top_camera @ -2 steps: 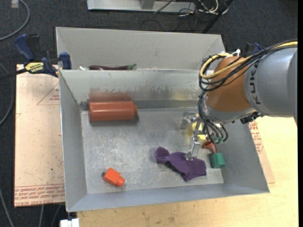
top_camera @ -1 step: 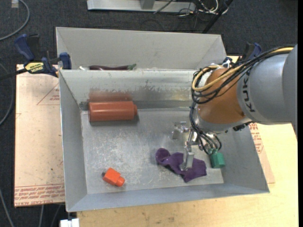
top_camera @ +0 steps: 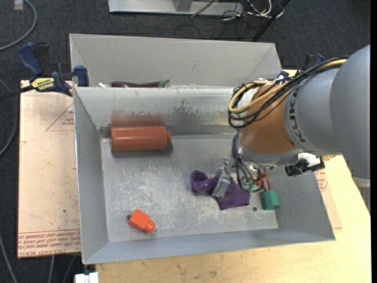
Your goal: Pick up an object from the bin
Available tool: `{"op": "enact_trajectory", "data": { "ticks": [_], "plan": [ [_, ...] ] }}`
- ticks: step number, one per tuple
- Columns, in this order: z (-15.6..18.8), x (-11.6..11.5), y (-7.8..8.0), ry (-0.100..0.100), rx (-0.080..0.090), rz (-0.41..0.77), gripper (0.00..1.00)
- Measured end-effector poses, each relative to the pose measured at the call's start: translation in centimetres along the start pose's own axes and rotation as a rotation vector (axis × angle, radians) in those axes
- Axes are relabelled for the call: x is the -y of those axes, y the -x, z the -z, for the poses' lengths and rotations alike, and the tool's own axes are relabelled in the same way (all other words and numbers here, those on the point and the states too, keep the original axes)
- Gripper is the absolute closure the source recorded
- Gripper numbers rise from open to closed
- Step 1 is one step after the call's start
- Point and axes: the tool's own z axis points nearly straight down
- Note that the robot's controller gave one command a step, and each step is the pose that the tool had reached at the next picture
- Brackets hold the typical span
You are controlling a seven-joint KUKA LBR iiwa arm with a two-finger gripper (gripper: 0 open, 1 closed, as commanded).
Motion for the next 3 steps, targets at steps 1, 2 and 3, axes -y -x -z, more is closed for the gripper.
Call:
{"op": "enact_trajectory", "data": {
  "ticks": [1,2,3],
  "plan": [
    [0.0,0.0,0.0,0.0,0.0,0.0,1.0],
    [10.3,0.0,2.7,0.001,0.003,0.073,1.0],
    [10.3,0.0,2.7,0.001,0.003,0.073,1.0]
  ]
}}
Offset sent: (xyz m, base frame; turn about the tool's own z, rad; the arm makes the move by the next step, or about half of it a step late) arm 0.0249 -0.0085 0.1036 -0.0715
